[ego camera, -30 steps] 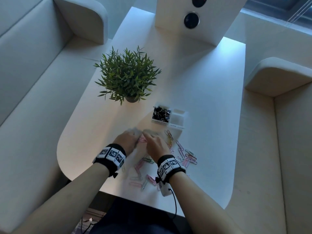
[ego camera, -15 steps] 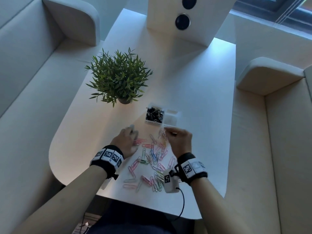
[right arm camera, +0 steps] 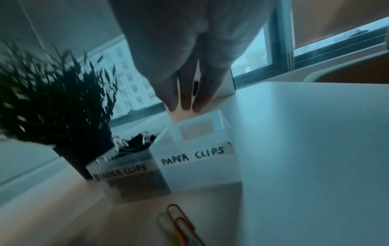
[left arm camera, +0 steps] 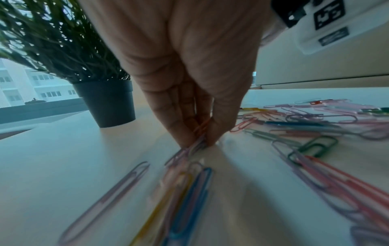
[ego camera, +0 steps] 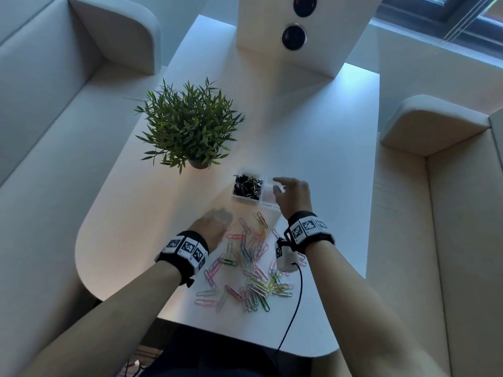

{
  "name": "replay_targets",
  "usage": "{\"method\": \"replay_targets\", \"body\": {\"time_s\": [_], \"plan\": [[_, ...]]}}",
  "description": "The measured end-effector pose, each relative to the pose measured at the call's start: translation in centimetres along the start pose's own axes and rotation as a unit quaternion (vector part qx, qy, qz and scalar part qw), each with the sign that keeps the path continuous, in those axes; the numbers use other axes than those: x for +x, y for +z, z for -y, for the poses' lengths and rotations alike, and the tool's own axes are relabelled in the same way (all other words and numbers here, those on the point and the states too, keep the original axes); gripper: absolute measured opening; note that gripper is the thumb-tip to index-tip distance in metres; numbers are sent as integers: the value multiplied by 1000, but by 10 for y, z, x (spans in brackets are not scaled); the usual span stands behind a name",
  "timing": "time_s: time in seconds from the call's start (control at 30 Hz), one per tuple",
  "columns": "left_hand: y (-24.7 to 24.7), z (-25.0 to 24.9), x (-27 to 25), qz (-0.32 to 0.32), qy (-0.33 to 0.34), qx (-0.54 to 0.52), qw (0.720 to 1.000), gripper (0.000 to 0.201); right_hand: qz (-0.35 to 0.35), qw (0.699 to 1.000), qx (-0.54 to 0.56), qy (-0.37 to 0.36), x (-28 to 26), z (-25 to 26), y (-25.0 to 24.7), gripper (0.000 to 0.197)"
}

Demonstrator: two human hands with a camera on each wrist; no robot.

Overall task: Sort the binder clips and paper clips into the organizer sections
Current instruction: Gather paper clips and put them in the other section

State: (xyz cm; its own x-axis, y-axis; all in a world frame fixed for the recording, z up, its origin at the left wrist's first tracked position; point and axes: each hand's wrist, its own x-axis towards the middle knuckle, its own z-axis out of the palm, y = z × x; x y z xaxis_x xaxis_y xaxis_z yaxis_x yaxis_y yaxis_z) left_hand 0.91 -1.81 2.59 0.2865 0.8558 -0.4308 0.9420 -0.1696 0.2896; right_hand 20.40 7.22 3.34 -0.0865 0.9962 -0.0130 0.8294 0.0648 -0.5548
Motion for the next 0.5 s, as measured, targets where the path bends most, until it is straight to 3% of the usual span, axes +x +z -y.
{"method": "replay_targets", "body": {"time_s": [0.1,0.17,0.23,0.3,0.33,0.4,0.5], "plan": [[3,9,2,50,-4,8,999,19,-61,998,5,-8,-31,-3,-3,23],[2,13,2,68,-15,7,998,20,1,1000,-4,30,-64,-4,6,30],[-5,12,1,49,-23,4,998,18,112,990,-62,59,-95,-2,22,63],[-21,2,1,4,-16,-2,1000,14,164,975,-140,61,-112,-2,39,95],[-29,-6,2,-18,-14,-17,1000,12,174,969,-162,66,-116,-2,47,103],[-47,-25,12,-52,-12,-58,997,17,178,968,-161,78,-118,0,57,94],[-72,-56,40,-81,8,-84,993,16,140,981,-118,68,-122,3,63,44]]}}
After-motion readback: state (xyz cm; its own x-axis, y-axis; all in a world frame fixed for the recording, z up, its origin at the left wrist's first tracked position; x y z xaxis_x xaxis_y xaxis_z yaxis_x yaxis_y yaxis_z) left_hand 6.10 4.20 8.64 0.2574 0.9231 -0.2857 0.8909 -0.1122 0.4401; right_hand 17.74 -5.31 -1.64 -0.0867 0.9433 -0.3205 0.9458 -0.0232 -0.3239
